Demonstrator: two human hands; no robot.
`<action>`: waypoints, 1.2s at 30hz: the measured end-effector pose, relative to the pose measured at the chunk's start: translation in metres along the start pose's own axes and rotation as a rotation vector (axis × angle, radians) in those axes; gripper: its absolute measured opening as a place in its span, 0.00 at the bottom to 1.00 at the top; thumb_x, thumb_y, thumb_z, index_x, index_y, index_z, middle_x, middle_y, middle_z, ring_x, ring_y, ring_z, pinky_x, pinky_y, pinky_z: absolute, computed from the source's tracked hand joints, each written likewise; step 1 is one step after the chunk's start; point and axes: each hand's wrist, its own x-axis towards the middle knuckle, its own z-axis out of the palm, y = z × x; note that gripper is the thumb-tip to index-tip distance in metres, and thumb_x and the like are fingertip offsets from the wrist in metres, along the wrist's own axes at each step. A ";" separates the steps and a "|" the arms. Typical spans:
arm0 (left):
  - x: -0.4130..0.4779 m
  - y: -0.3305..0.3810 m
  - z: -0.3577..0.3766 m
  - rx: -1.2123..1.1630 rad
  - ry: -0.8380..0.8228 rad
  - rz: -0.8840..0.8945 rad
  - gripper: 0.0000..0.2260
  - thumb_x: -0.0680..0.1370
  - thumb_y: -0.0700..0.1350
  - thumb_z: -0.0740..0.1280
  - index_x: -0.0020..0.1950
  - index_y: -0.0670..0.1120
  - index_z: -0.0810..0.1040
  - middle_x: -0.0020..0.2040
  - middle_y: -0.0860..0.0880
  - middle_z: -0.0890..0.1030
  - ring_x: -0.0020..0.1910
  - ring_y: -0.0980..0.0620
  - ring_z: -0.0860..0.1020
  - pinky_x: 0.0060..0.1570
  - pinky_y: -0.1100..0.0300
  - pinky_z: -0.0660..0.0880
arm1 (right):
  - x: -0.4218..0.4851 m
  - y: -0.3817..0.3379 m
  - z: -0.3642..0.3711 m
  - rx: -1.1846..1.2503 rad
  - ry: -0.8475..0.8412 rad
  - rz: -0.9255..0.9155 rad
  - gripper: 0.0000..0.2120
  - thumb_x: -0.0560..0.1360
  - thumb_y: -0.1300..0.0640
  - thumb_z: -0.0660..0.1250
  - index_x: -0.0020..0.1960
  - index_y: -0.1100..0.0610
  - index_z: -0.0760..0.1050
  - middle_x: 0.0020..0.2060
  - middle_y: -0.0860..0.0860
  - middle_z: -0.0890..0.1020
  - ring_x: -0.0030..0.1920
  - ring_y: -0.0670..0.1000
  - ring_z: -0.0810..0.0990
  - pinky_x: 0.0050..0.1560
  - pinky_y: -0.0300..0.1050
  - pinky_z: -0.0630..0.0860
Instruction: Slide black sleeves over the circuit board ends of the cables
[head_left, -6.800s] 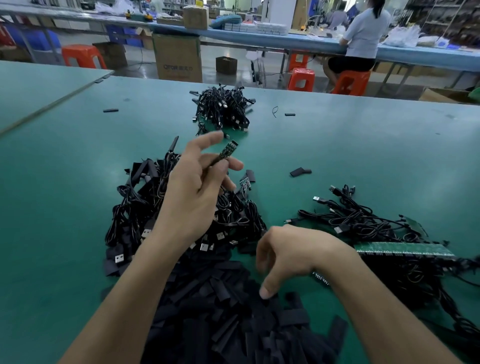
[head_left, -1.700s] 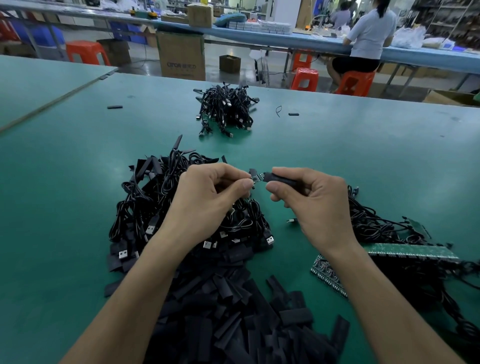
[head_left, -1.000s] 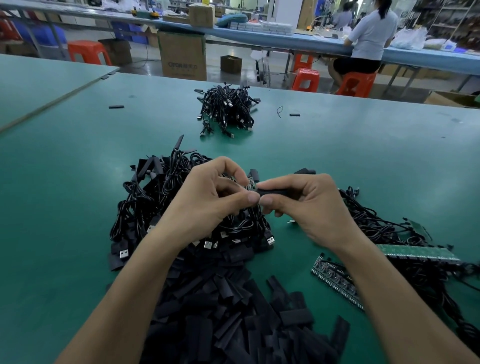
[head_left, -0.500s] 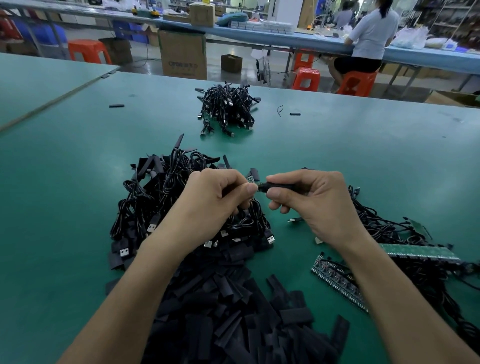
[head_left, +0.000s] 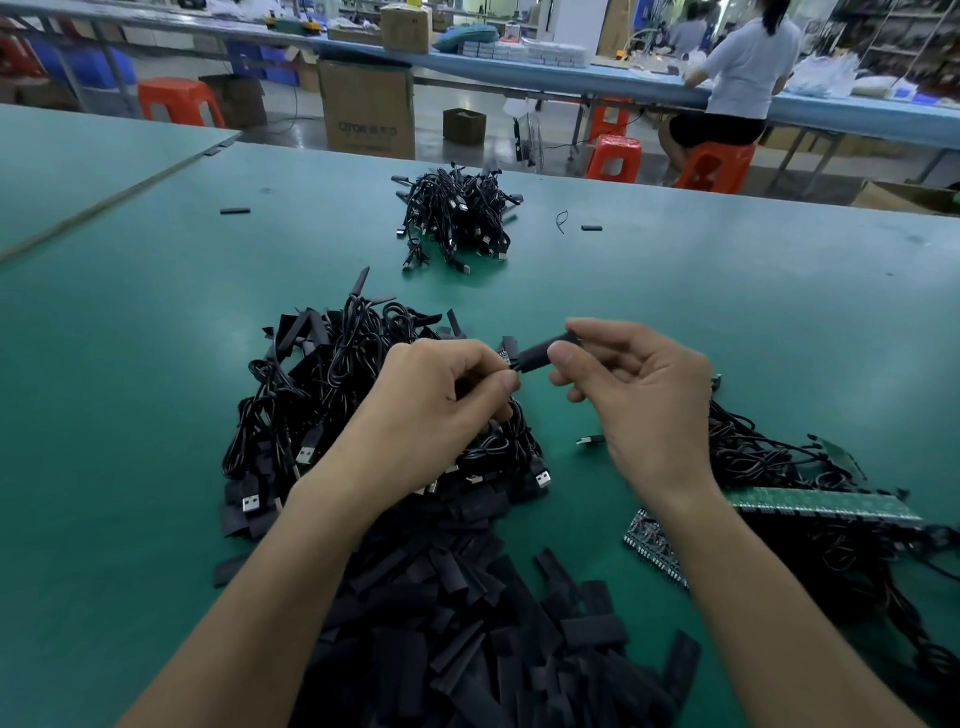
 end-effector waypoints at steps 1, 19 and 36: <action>0.000 0.000 0.000 -0.026 0.004 -0.006 0.06 0.80 0.45 0.70 0.43 0.51 0.83 0.34 0.56 0.84 0.29 0.61 0.80 0.31 0.69 0.74 | -0.002 0.001 0.003 0.013 0.022 0.000 0.10 0.72 0.62 0.76 0.50 0.51 0.82 0.36 0.47 0.87 0.36 0.48 0.85 0.37 0.35 0.78; 0.001 -0.001 -0.001 -0.096 0.009 -0.041 0.02 0.78 0.47 0.72 0.47 0.49 0.84 0.37 0.51 0.85 0.38 0.50 0.84 0.42 0.50 0.82 | -0.008 -0.001 0.020 0.171 0.050 0.062 0.10 0.77 0.63 0.71 0.51 0.49 0.80 0.37 0.52 0.86 0.37 0.51 0.85 0.37 0.37 0.78; 0.010 -0.018 -0.034 -0.013 0.605 -0.095 0.03 0.80 0.48 0.69 0.52 0.56 0.82 0.34 0.61 0.83 0.26 0.58 0.73 0.27 0.62 0.71 | 0.006 0.033 0.014 -0.615 -0.267 0.379 0.17 0.79 0.55 0.69 0.67 0.54 0.76 0.60 0.51 0.81 0.61 0.50 0.79 0.66 0.41 0.71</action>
